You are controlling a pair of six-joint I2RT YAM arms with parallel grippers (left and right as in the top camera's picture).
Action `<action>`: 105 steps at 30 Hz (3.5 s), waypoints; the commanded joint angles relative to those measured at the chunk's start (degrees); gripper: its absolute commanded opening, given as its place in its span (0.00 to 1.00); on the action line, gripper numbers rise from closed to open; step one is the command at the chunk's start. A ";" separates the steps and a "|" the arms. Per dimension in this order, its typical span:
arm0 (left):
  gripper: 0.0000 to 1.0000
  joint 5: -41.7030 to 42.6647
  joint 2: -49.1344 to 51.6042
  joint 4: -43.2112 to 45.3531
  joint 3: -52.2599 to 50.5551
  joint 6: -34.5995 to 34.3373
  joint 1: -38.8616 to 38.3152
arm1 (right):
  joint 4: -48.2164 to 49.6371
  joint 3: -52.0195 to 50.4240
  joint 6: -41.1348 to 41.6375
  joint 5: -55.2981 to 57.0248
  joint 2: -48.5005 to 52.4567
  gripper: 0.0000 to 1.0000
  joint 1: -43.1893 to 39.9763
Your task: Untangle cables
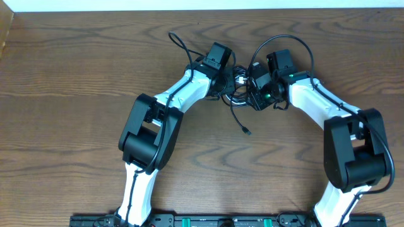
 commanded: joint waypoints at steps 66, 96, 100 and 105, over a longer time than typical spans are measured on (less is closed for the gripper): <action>0.28 -8.31 2.14 -2.29 -0.46 -0.07 2.25 | 28.04 -0.66 42.21 -68.57 5.03 0.01 -20.57; 0.27 -8.00 2.14 -2.73 -1.07 -0.09 5.33 | 33.53 -0.92 41.77 -43.12 5.03 0.65 -10.05; 0.27 -8.00 2.14 -2.71 -1.07 -0.09 5.33 | 29.59 -0.92 31.71 -38.60 5.11 0.72 -10.14; 0.27 -7.80 2.14 -2.69 -1.07 -0.15 5.33 | 24.13 -0.92 25.64 -37.29 5.51 0.73 -7.85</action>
